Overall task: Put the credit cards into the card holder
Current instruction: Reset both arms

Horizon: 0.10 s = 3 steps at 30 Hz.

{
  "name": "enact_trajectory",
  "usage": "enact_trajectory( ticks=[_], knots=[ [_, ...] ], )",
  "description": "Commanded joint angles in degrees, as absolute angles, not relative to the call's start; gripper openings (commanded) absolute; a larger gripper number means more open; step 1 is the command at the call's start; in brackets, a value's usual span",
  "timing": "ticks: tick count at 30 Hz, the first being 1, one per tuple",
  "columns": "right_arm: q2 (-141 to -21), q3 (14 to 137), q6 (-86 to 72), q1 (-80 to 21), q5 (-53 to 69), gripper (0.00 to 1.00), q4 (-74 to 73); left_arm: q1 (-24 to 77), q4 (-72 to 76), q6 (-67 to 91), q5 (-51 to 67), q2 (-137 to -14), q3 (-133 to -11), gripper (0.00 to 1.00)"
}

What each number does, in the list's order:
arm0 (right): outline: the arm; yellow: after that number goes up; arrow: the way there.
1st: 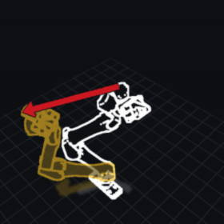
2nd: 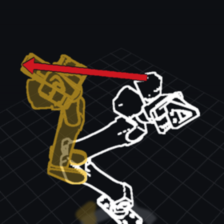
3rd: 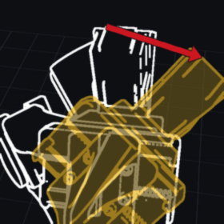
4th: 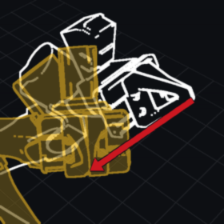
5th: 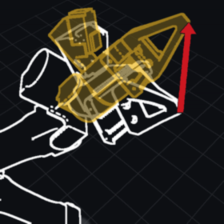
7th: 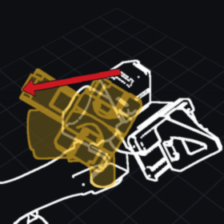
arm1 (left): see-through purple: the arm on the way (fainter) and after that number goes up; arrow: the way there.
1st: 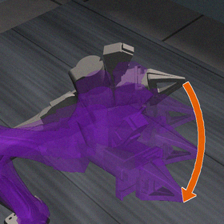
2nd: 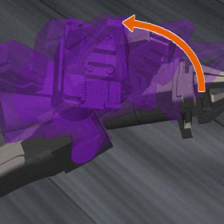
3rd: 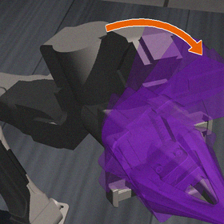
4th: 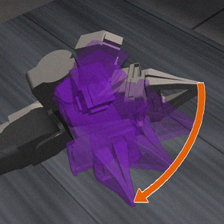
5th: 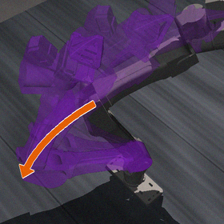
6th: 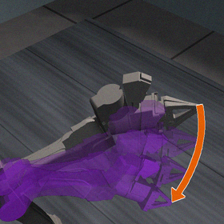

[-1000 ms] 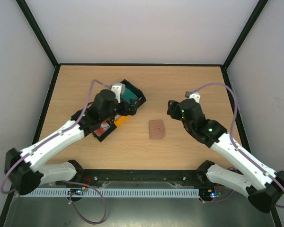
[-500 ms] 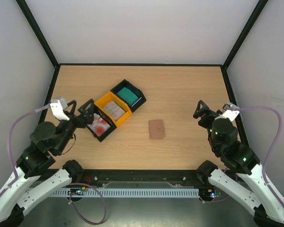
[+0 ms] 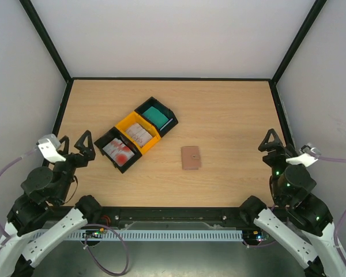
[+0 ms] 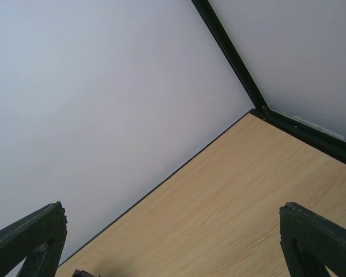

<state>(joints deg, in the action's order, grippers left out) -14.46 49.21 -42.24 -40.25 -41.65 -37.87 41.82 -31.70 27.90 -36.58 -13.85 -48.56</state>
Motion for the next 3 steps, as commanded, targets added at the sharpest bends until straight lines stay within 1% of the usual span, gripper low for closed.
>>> enact_trajectory(
  ticks=[1,3],
  knots=[
    [-13.8,48.7,-42.8,-40.4,-44.7,0.98,-39.8,41.7,-32.7,28.1,-38.0,-12.2,-47.4,1.00],
    [-13.7,48.3,-43.3,-40.4,-44.5,0.98,-39.8,41.7,-32.8,28.0,-38.0,-11.9,-47.5,1.00]
  ],
)
